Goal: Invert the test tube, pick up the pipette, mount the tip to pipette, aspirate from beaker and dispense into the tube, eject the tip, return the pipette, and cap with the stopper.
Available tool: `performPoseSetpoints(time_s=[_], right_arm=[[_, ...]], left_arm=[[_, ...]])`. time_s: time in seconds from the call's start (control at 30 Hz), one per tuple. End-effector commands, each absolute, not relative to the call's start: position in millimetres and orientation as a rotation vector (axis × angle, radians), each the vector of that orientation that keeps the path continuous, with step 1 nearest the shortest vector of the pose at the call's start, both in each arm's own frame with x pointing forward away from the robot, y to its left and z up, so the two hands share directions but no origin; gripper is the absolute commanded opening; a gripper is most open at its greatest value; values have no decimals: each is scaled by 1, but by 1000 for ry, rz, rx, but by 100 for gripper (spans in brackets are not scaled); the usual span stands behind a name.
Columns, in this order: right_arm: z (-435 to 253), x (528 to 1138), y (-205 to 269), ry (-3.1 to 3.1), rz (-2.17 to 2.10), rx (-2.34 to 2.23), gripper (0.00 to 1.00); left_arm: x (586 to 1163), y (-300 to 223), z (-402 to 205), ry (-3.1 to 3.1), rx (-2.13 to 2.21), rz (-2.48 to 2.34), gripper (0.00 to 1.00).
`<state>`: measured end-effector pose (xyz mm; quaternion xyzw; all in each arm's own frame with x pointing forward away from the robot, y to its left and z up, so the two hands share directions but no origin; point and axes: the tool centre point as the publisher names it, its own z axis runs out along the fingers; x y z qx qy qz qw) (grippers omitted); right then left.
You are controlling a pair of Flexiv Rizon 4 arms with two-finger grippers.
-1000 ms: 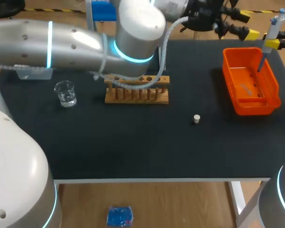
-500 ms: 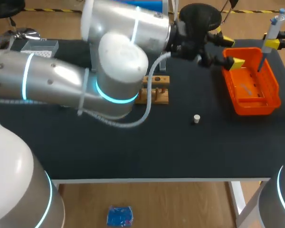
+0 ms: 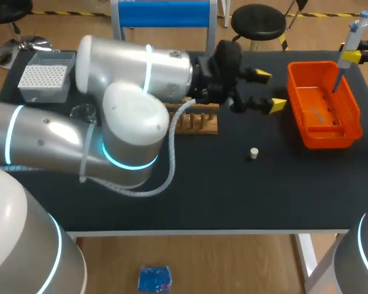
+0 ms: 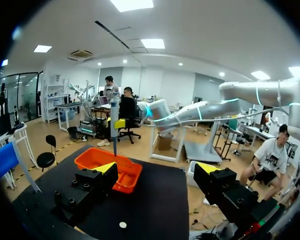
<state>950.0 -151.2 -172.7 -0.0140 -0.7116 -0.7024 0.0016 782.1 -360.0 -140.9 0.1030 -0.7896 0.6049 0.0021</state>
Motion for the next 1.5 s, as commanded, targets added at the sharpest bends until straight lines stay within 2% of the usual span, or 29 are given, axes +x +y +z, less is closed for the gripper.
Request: performPoseSetpoints(time_s=[0.03, 0.7, 1.1, 1.5], right_arm=[[-172, 951, -153, -2233, -2200, -40, 0], [-172, 951, -153, -2233, -2200, -40, 0], [-172, 951, -153, -2233, -2200, -40, 0], [-172, 951, -153, -2233, -2200, -40, 0]], left_arm=[[779, -330, -147, -2280, 324, 2161, 100], [805, -295, -145, -2201, 68, 2195, 100], [768, -273, -143, -2322, 217, 2266, 100], [765, -258, -149, -2333, 312, 2293, 100]])
